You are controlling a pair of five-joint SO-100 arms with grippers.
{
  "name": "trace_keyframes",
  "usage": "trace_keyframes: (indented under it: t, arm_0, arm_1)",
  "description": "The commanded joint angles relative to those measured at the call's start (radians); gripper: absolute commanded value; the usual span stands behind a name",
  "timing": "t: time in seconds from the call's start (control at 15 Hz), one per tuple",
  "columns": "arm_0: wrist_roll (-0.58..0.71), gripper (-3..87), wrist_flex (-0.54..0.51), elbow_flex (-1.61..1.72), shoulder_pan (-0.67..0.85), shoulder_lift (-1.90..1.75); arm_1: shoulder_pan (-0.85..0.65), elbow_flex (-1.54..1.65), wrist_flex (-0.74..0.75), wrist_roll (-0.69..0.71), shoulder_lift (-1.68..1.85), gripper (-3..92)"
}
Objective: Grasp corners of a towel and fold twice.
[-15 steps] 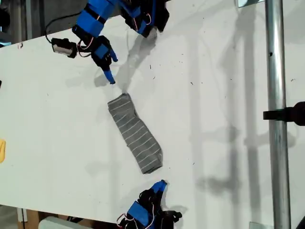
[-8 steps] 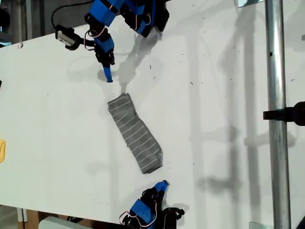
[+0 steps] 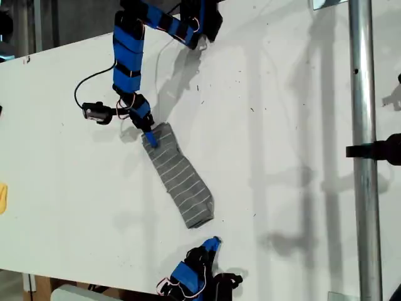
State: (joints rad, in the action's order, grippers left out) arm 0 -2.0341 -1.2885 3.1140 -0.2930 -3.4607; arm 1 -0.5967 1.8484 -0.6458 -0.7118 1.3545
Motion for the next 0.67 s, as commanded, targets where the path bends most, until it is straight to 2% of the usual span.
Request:
trace_keyframes:
  t: [0.0,0.07,0.13,0.2,0.27,0.47,0.6]
  arm_0:
    - [0.011,-2.8,0.011,0.008,0.014,-0.008]
    - [0.014,-2.8,0.009,0.008,0.014,-0.008]
    - [0.015,-2.8,0.009,0.008,0.012,-0.008]
    - [0.02,-2.8,0.009,0.008,0.012,-0.008]
    - [0.023,-2.8,0.008,0.008,0.012,-0.008]
    - [0.029,-2.8,0.008,0.008,0.011,-0.008]
    - [0.035,-2.8,0.006,0.008,0.011,-0.008]
  arm_1:
    - [0.098,-0.187,-0.015,0.003,-0.067,40.0]
    - [0.14,-0.222,-0.018,0.003,-0.091,36.0]
    - [0.173,-0.23,-0.014,-0.005,-0.095,18.7]
    - [0.196,-0.23,-0.009,-0.009,-0.094,13.6]
    - [0.212,-0.23,-0.017,-0.008,-0.095,13.8]
    - [0.221,-0.201,-0.161,0.018,-0.021,-0.2]
    - [0.195,-0.034,-0.224,0.006,0.195,-0.2]
